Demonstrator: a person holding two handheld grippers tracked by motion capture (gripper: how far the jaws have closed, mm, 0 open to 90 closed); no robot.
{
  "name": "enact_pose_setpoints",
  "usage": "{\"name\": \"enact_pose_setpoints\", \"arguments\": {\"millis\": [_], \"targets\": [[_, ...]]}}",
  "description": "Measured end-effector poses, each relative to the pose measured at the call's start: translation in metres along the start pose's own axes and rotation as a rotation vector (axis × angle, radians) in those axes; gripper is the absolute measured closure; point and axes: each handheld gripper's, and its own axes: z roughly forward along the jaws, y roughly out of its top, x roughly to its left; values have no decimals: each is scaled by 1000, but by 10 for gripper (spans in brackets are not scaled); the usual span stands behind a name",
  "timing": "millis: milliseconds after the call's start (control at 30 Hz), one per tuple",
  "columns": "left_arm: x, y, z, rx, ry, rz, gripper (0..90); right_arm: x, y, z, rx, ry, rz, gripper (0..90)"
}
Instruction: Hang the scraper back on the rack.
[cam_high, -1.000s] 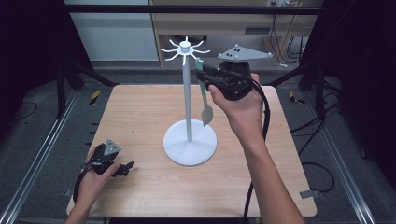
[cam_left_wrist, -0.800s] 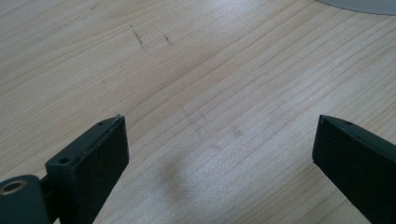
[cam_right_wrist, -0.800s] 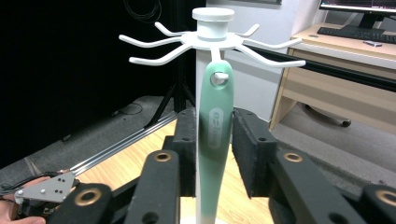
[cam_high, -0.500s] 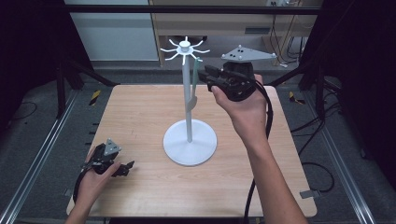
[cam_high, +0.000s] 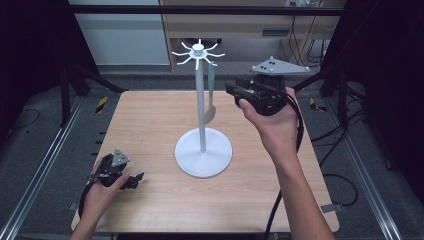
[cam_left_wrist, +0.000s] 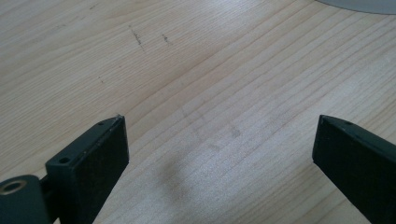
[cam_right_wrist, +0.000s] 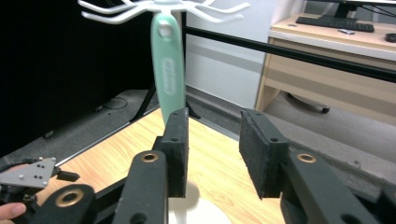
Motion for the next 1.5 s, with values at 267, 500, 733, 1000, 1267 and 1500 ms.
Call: {"name": "enact_pose_setpoints", "arguments": {"millis": [267,500,733,1000,1267,1500], "targets": [[-1,0,0,3,-3,-3,34,-10,-17,-4,32,-46,26,450],[0,0,0,8,-5,2,34,-17,-44,-2,73,-70,44,337],[0,0,0,9,-5,2,34,-21,-70,-2,89,-102,47,244],[0,0,0,9,-4,3,33,-22,-105,1,106,-128,36,153],[-1,0,0,8,-6,4,33,-22,-139,3,133,-134,49,110],[-1,0,0,9,-6,5,33,-24,-170,6,172,-133,77,88]]}}
